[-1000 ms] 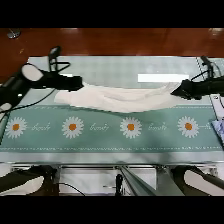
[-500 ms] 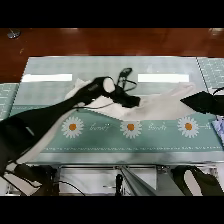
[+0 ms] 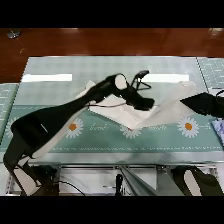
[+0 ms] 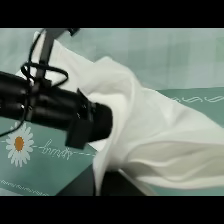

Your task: Fold the shirts.

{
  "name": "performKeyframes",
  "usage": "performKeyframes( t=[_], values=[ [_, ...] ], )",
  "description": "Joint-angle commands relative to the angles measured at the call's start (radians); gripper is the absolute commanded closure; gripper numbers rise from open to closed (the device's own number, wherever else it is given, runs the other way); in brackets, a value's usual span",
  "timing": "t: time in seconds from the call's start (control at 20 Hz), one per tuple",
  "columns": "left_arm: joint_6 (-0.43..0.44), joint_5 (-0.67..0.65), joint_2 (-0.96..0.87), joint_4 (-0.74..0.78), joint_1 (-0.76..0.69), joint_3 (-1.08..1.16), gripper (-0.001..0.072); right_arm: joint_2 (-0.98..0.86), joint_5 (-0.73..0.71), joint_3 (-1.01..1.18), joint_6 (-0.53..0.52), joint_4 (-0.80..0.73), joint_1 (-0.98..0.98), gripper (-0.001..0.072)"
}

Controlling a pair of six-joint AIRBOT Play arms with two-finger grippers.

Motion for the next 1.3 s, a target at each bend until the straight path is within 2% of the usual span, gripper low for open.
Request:
performKeyframes(
  t=[0.0, 0.1, 0.25, 0.45, 0.55, 0.75, 1.0, 1.05, 1.1, 1.15, 1.25],
  values=[
    [0.013, -0.118, 0.048, -0.013, 0.191, 0.041, 0.0683, 0.002, -0.012, 0.000, 0.000, 0.029, 0.001, 0.0693],
    [-0.002, -0.156, 0.111, -0.014, 0.328, 0.041, 0.0683, 0.000, -0.056, 0.000, 0.002, 0.039, 0.039, 0.0693],
    [0.022, -0.174, 0.274, -0.002, 0.528, 0.041, 0.0682, -0.071, -0.155, 0.022, 0.042, 0.045, 0.213, 0.0693],
    [0.038, -0.187, 0.547, 0.198, 0.718, 0.016, 0.0682, -0.332, -0.360, 0.171, 0.061, 0.047, 0.520, 0.0693],
    [0.060, -0.183, 0.706, 0.269, 0.778, -0.072, 0.0682, -0.513, -0.410, 0.295, 0.061, 0.047, 0.637, 0.0692],
    [0.085, -0.129, 1.027, 0.309, 0.845, -0.358, 0.0682, -0.902, -0.424, 0.589, 0.061, 0.047, 0.818, 0.0692],
    [0.066, -0.103, 1.236, 0.308, 0.839, -0.649, 0.0682, -1.225, -0.451, 0.850, 0.111, 0.048, 0.910, 0.0691],
    [0.066, -0.103, 1.240, 0.305, 0.839, -0.679, 0.0682, -1.263, -0.451, 0.878, 0.122, 0.057, 0.916, 0.0558],
    [0.066, -0.102, 1.234, 0.304, 0.840, -0.705, 0.0682, -1.290, -0.444, 0.896, 0.120, 0.074, 0.916, 0.0219],
    [0.066, -0.102, 1.226, 0.305, 0.840, -0.725, 0.0682, -1.298, -0.423, 0.909, 0.102, 0.076, 0.907, 0.0085],
    [0.066, -0.102, 1.199, 0.305, 0.840, -0.755, 0.0682, -1.280, -0.304, 0.952, 0.093, 0.069, 0.848, 0.0086]
  ],
)
